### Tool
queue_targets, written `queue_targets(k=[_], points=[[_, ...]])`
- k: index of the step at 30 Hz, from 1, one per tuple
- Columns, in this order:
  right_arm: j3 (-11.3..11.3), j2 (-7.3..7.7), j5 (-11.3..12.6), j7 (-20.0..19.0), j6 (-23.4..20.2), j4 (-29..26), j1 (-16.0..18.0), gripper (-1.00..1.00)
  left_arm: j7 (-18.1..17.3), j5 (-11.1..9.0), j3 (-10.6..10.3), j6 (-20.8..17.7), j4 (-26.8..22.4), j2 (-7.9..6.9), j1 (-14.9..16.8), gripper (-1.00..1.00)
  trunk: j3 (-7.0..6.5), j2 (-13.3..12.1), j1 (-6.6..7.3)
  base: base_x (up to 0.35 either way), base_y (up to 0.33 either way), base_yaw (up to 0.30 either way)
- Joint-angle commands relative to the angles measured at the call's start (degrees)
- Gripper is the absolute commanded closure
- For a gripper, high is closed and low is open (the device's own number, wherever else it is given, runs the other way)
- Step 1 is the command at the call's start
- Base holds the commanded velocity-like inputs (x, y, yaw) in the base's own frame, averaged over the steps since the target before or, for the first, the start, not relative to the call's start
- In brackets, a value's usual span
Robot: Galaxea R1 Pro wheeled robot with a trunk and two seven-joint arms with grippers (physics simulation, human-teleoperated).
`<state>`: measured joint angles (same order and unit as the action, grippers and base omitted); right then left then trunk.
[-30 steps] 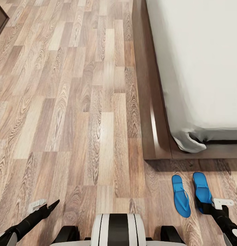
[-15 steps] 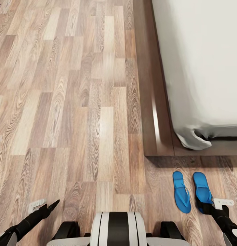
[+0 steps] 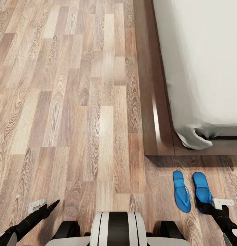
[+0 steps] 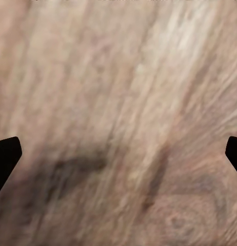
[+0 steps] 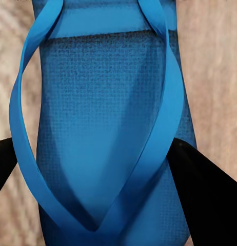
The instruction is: In the bedroom, move the book from the bed onto either nightstand, and place the two sandals side by side next to the bed.
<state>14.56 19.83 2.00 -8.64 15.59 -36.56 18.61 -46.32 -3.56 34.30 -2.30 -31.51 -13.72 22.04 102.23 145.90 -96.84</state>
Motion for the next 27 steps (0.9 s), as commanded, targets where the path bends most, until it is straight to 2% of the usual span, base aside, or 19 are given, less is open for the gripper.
queue_targets(k=[1,22,27], points=[[0.2,-0.02,0.2,-0.4,0.1,0.0,0.0,1.0,-0.3,-0.2,0.1,-0.2,0.0,0.01,0.0,-1.0,0.02,0.0,0.01,0.0,0.0,0.0],[0.2,-0.05,0.2,-0.4,0.2,0.0,0.0,1.0,-0.4,-0.2,0.2,-0.2,0.0,0.01,0.0,-1.0,0.02,0.0,0.01,0.027,0.02,0.0],[0.2,-0.04,0.2,-0.4,0.2,0.0,0.0,1.0,-0.2,-0.2,0.2,-0.3,0.0,0.01,0.0,-1.0,1.13,0.1,-0.12,0.0,0.0,0.0]])
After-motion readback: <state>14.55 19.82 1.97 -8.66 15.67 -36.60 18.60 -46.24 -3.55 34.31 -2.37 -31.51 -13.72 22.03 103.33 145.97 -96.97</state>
